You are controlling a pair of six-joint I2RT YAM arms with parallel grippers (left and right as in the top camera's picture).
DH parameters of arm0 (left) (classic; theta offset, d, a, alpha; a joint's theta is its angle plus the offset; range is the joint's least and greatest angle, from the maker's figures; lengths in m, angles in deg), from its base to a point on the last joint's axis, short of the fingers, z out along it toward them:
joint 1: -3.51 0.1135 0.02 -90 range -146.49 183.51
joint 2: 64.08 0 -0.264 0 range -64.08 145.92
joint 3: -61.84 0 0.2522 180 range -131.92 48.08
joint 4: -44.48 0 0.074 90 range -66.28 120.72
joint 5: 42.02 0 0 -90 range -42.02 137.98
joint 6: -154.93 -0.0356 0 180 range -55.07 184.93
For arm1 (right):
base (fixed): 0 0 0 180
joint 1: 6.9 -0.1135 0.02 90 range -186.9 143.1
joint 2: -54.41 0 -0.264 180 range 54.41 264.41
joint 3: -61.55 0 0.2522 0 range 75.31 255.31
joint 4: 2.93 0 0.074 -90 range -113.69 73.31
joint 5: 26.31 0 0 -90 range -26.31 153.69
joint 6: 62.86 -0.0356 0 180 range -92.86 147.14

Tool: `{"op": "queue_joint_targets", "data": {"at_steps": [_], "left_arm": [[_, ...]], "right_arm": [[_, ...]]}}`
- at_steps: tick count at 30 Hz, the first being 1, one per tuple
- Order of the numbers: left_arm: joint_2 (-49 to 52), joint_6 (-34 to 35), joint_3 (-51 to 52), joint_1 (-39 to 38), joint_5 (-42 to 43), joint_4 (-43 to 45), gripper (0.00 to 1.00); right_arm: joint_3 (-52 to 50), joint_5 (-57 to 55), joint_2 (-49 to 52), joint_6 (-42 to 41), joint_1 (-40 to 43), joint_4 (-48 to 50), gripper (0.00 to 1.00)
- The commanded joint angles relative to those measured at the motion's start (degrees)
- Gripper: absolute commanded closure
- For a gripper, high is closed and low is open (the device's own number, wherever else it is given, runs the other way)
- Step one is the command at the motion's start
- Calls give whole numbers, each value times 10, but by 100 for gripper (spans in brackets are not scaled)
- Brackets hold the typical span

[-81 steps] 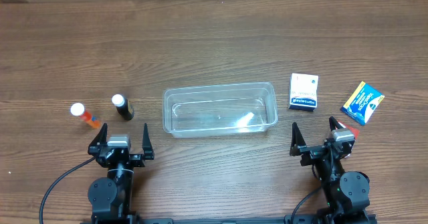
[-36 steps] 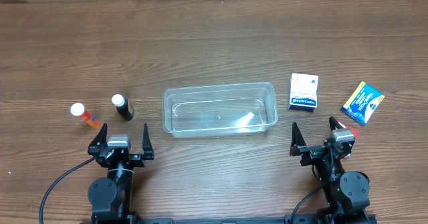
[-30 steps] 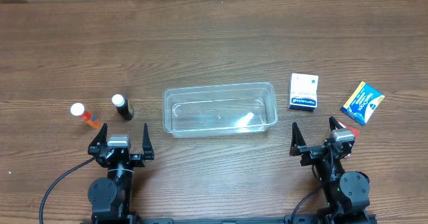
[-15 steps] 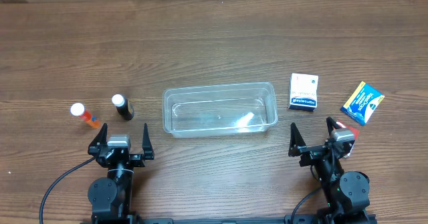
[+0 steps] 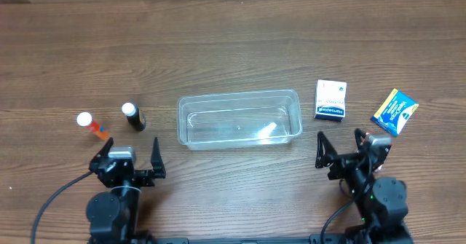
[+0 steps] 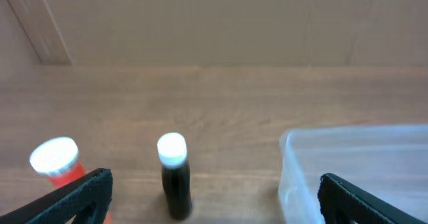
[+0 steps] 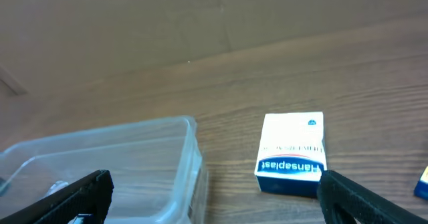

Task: Pack container
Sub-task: 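Move left gripper to the dark bottle and grasp it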

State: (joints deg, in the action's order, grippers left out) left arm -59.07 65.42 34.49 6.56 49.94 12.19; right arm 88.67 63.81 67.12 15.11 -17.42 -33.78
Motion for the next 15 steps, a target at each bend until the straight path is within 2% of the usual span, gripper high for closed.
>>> {"op": "queue_joint_targets", "data": {"at_steps": [1,6,10,15], "left_arm": [[77,13,-80,3,4,-13,0],[217,28,-201,3,5,-83,0],[347,30,-336,3,5,-178,0],[499,29,-489,4,4,-317,0]], "right_arm": [[100,4,107,-6,1,-22,0],[241,7,279,0,1,-109,0],[367,6,416,5,4,-217,0],[502,6,569,55,16,-359,0]]}}
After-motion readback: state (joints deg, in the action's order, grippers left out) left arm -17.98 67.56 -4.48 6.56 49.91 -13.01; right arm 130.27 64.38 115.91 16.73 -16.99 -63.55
